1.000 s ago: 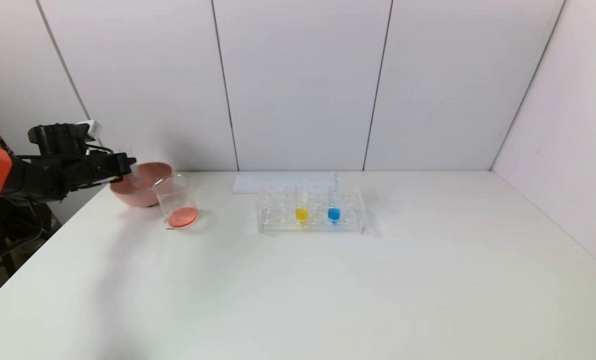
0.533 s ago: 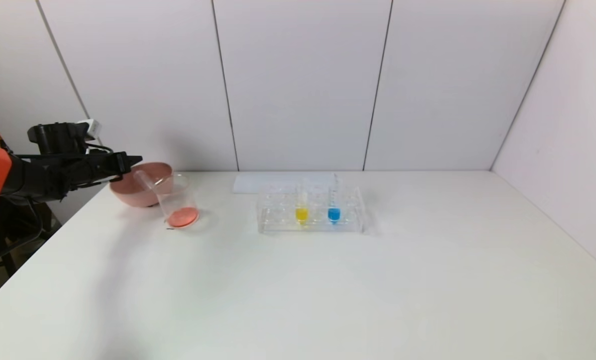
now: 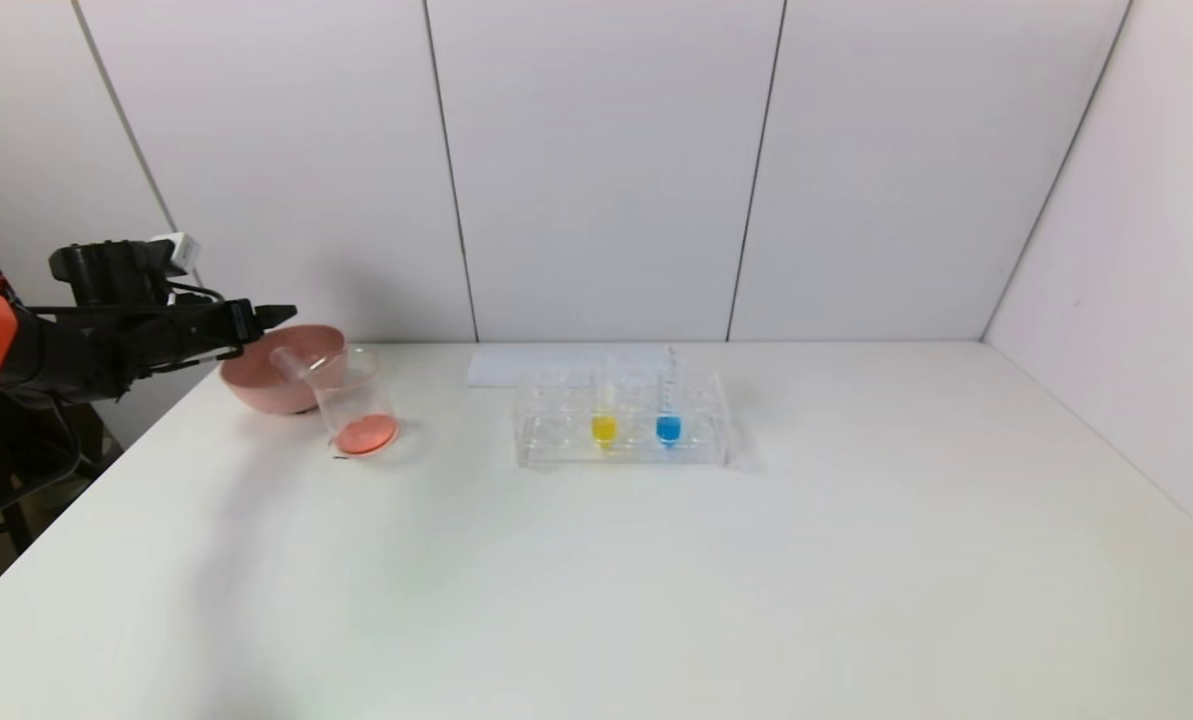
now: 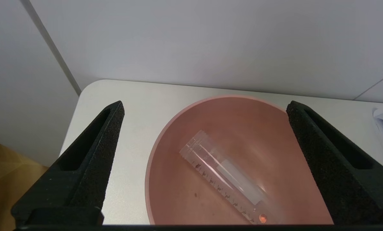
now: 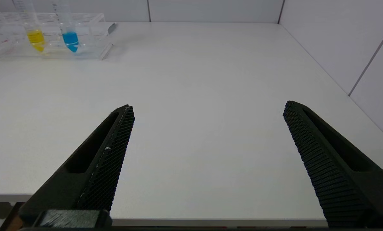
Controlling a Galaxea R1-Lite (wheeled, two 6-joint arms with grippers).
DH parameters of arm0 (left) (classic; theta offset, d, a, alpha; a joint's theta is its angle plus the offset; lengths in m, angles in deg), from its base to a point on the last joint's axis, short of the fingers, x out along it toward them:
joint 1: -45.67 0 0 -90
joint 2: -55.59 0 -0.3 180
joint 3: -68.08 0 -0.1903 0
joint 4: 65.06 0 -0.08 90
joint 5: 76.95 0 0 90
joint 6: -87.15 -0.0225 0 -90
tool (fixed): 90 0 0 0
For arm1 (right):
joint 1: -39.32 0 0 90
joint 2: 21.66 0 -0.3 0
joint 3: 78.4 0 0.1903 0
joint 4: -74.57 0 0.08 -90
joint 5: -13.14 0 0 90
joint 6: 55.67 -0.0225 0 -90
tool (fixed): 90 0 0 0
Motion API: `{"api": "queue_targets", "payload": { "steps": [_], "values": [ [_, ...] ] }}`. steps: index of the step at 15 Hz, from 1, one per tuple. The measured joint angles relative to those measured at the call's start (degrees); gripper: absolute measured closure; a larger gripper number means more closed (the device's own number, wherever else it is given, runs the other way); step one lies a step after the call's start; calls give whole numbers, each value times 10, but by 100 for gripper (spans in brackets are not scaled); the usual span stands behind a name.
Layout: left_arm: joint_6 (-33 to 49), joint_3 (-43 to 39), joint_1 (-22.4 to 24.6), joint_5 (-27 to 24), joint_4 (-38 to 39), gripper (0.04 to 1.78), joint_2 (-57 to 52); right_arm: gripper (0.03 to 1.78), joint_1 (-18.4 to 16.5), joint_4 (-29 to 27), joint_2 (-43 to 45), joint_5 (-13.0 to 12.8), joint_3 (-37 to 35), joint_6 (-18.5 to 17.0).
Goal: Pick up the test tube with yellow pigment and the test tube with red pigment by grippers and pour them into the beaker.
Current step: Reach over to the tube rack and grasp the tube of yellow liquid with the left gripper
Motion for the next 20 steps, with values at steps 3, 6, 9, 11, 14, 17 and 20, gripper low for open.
{"api": "queue_targets", "payload": {
  "steps": [3, 6, 9, 11, 14, 17, 20],
  "values": [
    [-3, -19, -1, -1, 1, 6, -25, 11, 0, 0, 0, 0, 0, 0],
    [-3, -49, -4, 1, 1, 6, -64, 11, 0, 0, 0, 0, 0, 0],
    [-9, -95, -5, 2, 2, 6, -125, 11, 0, 0, 0, 0, 0, 0],
    [-16, -131, -9, 2, 1, 6, -174, 11, 0, 0, 0, 0, 0, 0],
    [-21, -196, -22, 2, 1, 6, -252, 11, 0, 0, 0, 0, 0, 0],
    [-24, -253, -32, 2, 1, 6, -323, 11, 0, 0, 0, 0, 0, 0],
    [-26, -306, -47, 0, 1, 6, -394, 11, 0, 0, 0, 0, 0, 0]
  ]
}}
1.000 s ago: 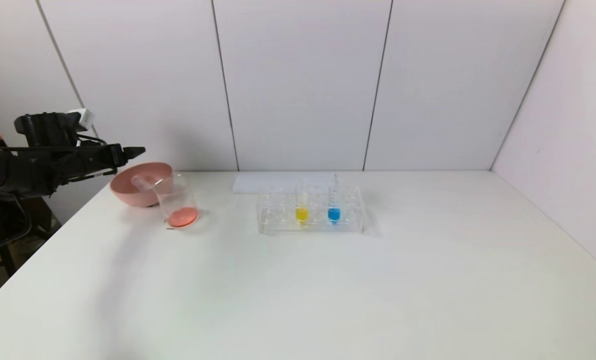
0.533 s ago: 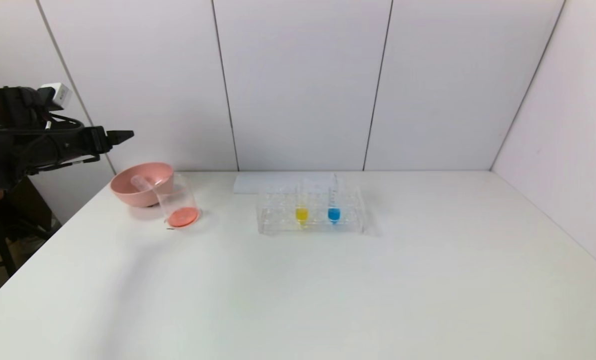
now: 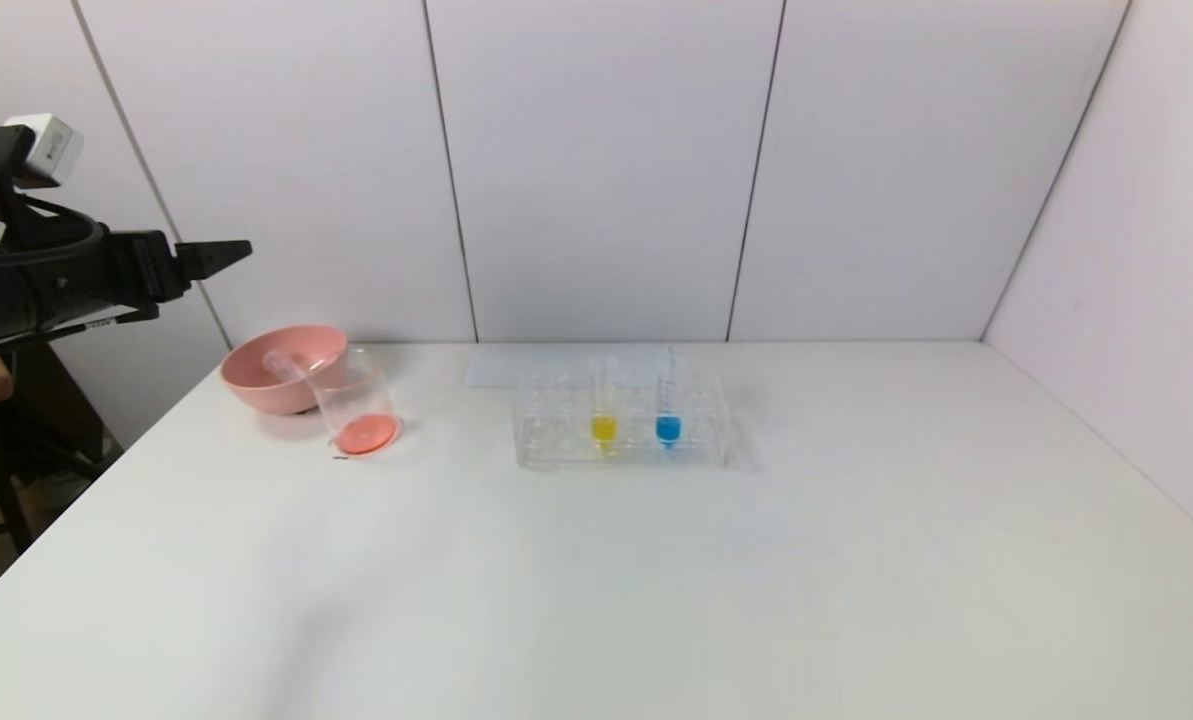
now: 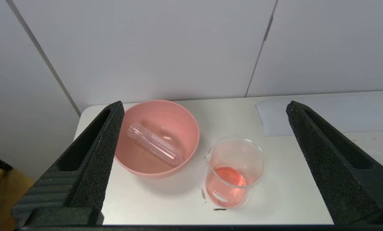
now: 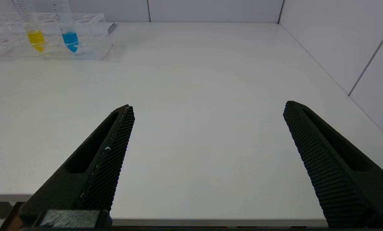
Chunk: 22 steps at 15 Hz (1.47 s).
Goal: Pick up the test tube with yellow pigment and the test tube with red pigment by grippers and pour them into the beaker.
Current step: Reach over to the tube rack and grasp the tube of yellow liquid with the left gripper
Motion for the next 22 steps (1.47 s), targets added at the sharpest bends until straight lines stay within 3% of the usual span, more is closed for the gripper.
{"api": "queue_targets", "payload": {
  "steps": [4, 9, 17, 22],
  "values": [
    [-3, -72, -39, -4, -1, 6, -90, 11, 0, 0, 0, 0, 0, 0],
    [-15, -127, -131, -5, -1, 6, -154, 11, 0, 0, 0, 0, 0, 0],
    [-29, -197, -213, -7, 4, 6, -192, 11, 0, 0, 0, 0, 0, 0],
    [-29, -211, -251, -7, 60, 6, -177, 11, 0, 0, 0, 0, 0, 0]
  ]
}}
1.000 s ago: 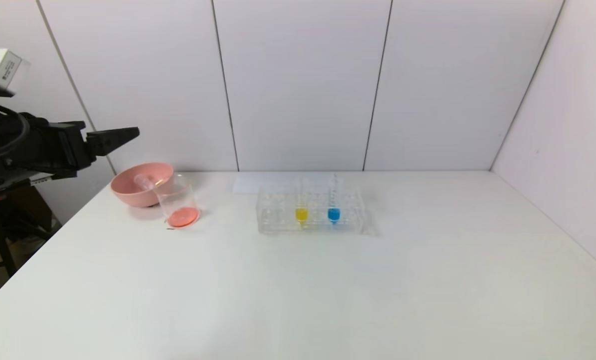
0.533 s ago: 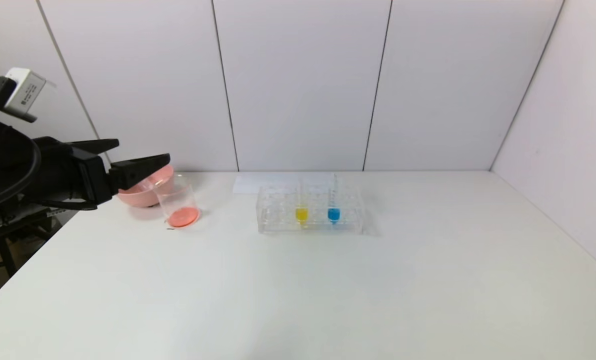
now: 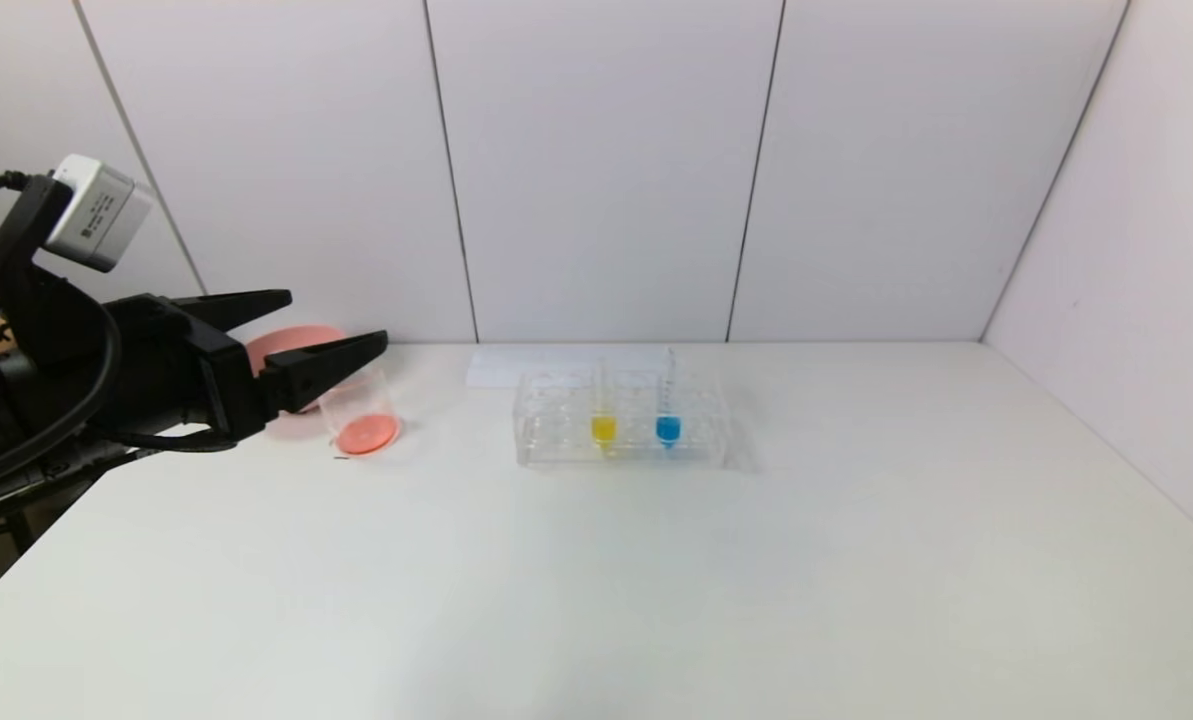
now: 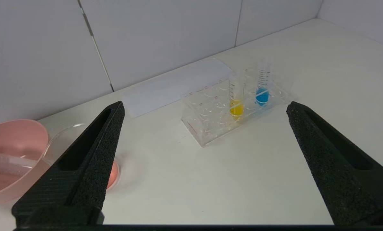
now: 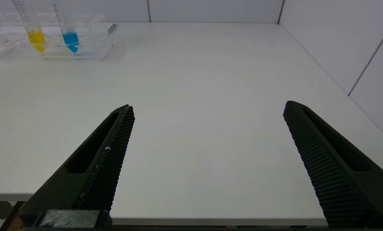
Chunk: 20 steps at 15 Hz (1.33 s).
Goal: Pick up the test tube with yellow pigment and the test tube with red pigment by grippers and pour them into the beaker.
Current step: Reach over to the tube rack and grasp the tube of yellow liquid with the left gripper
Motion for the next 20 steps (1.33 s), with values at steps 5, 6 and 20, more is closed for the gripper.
{"api": "queue_targets", "payload": {
  "steps": [5, 6, 20],
  "values": [
    [0, -8, -32, 1, 56, 6, 48, 11, 0, 0, 0, 0, 0, 0],
    [1, -8, -37, 1, 69, 6, 62, 11, 0, 0, 0, 0, 0, 0],
    [4, 78, -106, 94, 231, 6, 305, 11, 0, 0, 0, 0, 0, 0]
  ]
}}
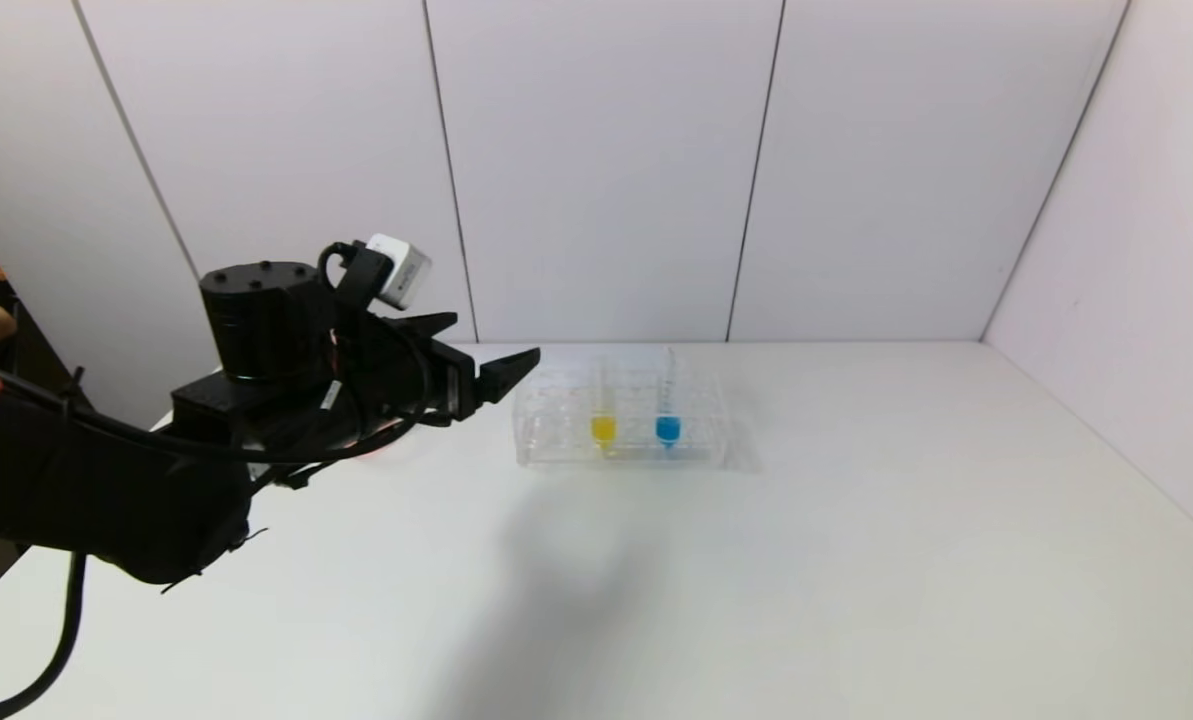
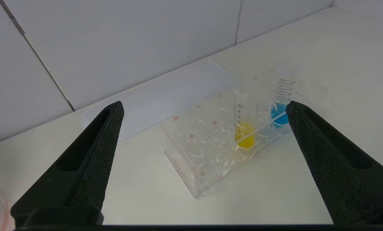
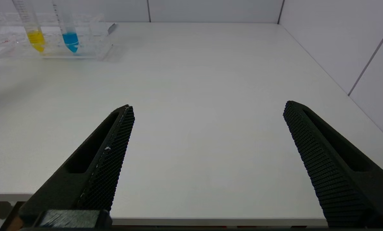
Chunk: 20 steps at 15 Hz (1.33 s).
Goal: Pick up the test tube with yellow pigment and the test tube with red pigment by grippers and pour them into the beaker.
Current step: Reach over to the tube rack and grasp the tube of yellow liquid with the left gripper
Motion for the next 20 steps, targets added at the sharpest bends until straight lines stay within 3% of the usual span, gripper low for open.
{"api": "queue_targets", "payload": {
  "steps": [2, 9, 13, 20],
  "values": [
    [5, 25, -30, 50, 13, 6, 30, 11, 0, 0, 0, 0, 0, 0],
    [20, 69, -73, 70, 15, 6, 94, 11, 0, 0, 0, 0, 0, 0],
    [21, 111, -103, 136, 12, 6, 136, 11, 0, 0, 0, 0, 0, 0],
    [31, 157, -121, 176, 5, 6, 192, 11, 0, 0, 0, 0, 0, 0]
  ]
}}
